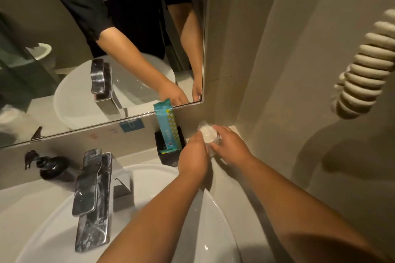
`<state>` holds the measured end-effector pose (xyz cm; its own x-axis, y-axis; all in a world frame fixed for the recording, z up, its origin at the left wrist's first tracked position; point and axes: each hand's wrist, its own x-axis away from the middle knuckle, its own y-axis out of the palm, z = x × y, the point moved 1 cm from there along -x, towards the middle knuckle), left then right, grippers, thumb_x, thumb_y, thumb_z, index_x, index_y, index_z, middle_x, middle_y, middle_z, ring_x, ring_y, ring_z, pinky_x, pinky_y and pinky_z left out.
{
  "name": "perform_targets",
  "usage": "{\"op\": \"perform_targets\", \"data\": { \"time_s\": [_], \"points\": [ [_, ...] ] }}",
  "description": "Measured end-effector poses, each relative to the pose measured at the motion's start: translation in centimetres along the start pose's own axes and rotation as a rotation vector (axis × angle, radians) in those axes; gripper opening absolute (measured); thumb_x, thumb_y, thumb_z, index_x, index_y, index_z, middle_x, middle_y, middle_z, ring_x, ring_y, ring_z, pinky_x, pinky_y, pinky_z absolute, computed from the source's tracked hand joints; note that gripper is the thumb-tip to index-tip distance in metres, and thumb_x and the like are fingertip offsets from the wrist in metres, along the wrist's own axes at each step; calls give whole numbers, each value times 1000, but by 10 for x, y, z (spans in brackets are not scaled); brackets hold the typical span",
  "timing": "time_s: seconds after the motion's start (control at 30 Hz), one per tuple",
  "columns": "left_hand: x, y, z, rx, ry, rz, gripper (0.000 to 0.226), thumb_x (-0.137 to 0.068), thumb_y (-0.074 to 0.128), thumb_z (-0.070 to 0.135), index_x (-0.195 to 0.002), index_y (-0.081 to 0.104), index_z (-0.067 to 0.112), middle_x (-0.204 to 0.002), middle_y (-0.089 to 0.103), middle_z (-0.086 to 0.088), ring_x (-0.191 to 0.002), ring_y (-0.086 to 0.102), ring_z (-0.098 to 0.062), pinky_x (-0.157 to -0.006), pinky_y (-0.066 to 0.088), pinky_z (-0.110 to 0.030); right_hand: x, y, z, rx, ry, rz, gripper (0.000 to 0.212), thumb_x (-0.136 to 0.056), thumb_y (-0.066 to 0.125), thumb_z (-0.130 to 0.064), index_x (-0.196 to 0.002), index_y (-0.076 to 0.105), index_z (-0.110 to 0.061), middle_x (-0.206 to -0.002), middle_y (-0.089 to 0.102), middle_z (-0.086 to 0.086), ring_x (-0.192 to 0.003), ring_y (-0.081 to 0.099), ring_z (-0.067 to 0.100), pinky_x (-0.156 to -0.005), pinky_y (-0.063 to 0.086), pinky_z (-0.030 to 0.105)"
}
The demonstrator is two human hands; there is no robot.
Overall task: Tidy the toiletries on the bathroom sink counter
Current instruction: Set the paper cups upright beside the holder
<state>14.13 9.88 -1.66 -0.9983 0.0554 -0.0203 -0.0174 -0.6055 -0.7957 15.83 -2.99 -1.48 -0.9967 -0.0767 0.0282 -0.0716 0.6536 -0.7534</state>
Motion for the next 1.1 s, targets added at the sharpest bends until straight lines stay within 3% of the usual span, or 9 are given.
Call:
{"op": "perform_targets", "data": {
  "time_s": [0.07, 0.13, 0.23, 0.37, 0.5, 0.63, 0.77, 0.9, 1.1],
  "points": [
    [0, 7, 2, -16, -29, -19, 35, -92, 48, 22, -127, 47, 19, -115, 59, -9, -95, 60, -29, -78, 50, -38, -3, 3, 4, 18, 7, -14, 56, -83, 64, -19, -136, 47, -16, -133, 53, 7, -120, 51, 25, -98, 39, 30],
    [0, 13, -1, 53, -78, -16, 24, -97, 42, 26, -119, 49, 26, -111, 58, -4, -97, 58, -24, -72, 46, -29, -6, 5, 7, 8, 10, -25, 57, -83, 64, -18, -136, 46, -15, -134, 53, 8, -120, 50, 25, -99, 39, 30],
    [-5, 19, -3, -42, -38, 44, 19, -101, 29, 38, -100, 48, 42, -97, 58, 7, -79, 52, -5, -60, 32, -15, -10, 8, 10, -4, 23, -17, 58, -82, 66, -19, -137, 45, -14, -135, 53, 8, -121, 50, 25, -99, 36, 28],
    [-4, 17, -1, 43, -67, 15, 24, -100, 32, 31, -117, 50, 35, -113, 61, 0, -90, 55, -17, -75, 41, -30, -10, 10, 11, -28, 39, -20, 59, -83, 66, -19, -137, 44, -15, -136, 52, 7, -121, 50, 25, -100, 36, 28],
    [-2, 14, 0, 55, -95, -20, 46, -96, 43, 19, -141, 32, 16, -138, 47, -9, -116, 51, -27, -94, 44, -37, -10, 10, 10, -8, 38, -39, 63, -85, 66, -19, -142, 38, -15, -142, 48, 8, -127, 46, 25, -104, 33, 29],
    [1, 14, 3, 1, -60, -73, 61, -94, 44, 9, -148, 15, 4, -154, 24, -16, -136, 33, -32, -109, 32, -40, -7, 7, 9, -33, 61, -81, 75, -85, 67, -24, -148, 26, -18, -149, 40, 6, -134, 40, 23, -106, 31, 28],
    [7, 10, 5, -16, -45, -98, 61, -95, 40, 4, -148, 11, 1, -156, 16, -17, -140, 27, -33, -111, 27, -40, -4, 1, 10, 110, 14, -76, 73, -88, 62, -28, -148, 24, -15, -150, 37, 8, -135, 38, 25, -106, 31, 29],
    [21, -1, 9, -140, -11, -128, 62, -93, 44, 7, -149, 16, 9, -157, 18, -14, -140, 26, -27, -111, 28, -36, 19, -12, 5, 203, -69, -16, 58, -91, 54, -30, -143, 36, -13, -147, 43, 7, -132, 41, 26, -107, 32, 32],
    [89, -45, 7, -329, 168, -101, 56, -97, 36, 31, -147, 23, 8, -155, 24, -13, -143, 19, -26, -116, 11, -33, 90, -18, -15, 395, -184, -5, 55, -89, 52, -37, -139, 42, -18, -145, 46, 3, -135, 37, 23, -113, 26, 33]
  ]
}}
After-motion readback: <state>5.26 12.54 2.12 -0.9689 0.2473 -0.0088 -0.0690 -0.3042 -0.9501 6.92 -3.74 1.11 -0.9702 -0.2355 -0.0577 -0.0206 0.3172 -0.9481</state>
